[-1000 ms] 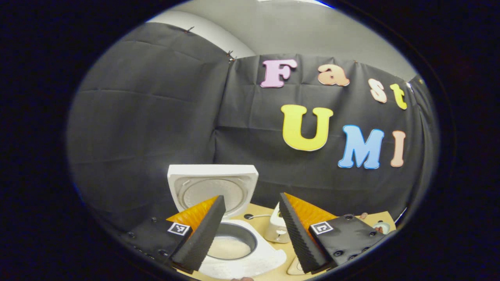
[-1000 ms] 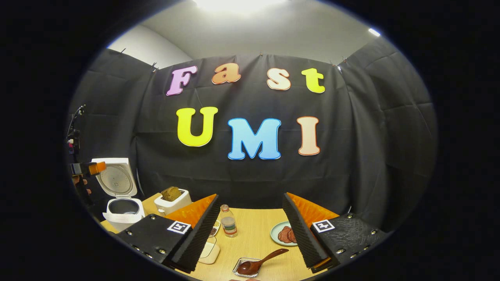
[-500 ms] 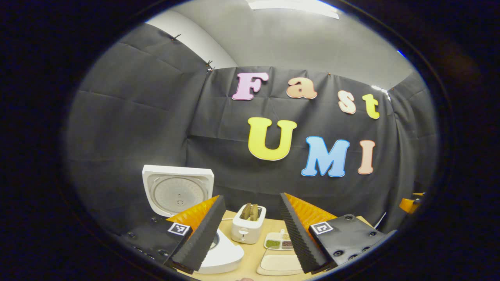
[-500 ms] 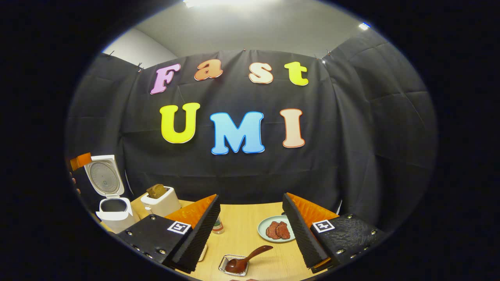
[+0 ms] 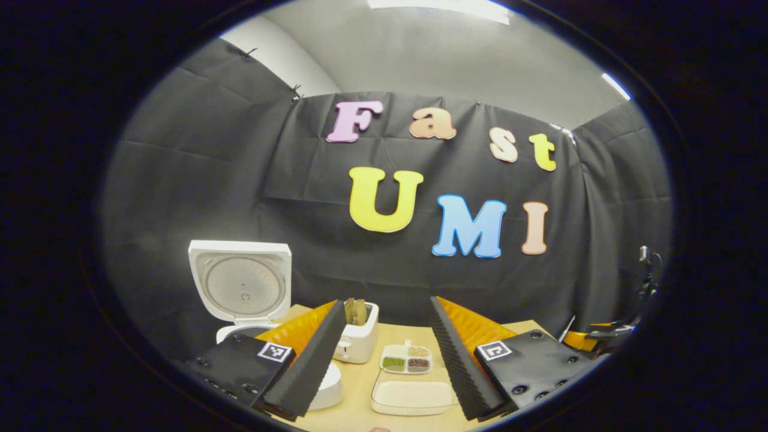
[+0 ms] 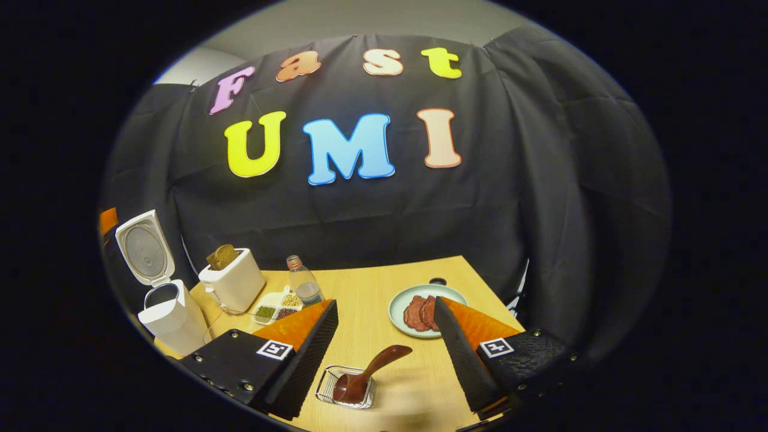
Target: Close the left gripper, press the button to open the rice cooker; take a wooden spoon from the chopstick holder with the right hand, scoop a spoonful of rice and pour it into the rice cooker, then put the wooden spoon back into the chopstick holder.
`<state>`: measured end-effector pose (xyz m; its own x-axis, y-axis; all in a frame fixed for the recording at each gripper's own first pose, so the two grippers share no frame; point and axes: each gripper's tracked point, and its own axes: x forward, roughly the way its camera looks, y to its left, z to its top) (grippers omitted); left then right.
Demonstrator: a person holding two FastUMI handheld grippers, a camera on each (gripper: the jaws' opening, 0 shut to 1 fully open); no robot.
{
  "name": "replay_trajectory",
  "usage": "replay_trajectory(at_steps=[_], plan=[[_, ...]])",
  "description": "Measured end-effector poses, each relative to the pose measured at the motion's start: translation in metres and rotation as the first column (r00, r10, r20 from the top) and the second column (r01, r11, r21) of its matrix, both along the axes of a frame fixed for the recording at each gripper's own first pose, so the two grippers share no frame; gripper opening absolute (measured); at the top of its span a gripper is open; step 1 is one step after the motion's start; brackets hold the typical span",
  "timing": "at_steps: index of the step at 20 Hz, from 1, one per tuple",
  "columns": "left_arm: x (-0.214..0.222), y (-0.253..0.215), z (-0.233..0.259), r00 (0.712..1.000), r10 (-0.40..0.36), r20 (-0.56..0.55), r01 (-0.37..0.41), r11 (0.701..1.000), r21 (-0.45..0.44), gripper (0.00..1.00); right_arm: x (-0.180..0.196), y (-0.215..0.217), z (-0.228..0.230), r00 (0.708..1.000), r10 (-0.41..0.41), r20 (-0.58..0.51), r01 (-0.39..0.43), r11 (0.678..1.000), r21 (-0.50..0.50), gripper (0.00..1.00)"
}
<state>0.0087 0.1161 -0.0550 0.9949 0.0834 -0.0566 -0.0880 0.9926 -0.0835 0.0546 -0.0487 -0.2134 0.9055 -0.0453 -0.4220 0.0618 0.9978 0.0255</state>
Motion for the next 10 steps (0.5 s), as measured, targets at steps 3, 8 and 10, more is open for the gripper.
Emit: replay_trajectory(at_steps=[3, 8, 10], plan=[[-0.001, -0.007, -0.006, 1.0, -0.02, -0.017, 0.019, 1.0, -0.01, 0.96, 0.001, -0.005, -0.038, 0.996, -0.027, -0.088, 0.031, 0.999, 0.039, 0.98], [0.004, -0.003, -0.013, 0.999, -0.018, -0.04, 0.018, 1.0, 0.005, 0.96, 0.006, -0.002, -0.085, 0.981, -0.031, -0.189, 0.042, 0.998, 0.055, 0.96], [0.008, -0.002, -0.017, 0.998, -0.017, -0.055, 0.017, 1.0, 0.005, 0.96, 0.01, 0.0, -0.101, 0.974, -0.035, -0.223, 0.057, 0.994, 0.094, 0.91]])
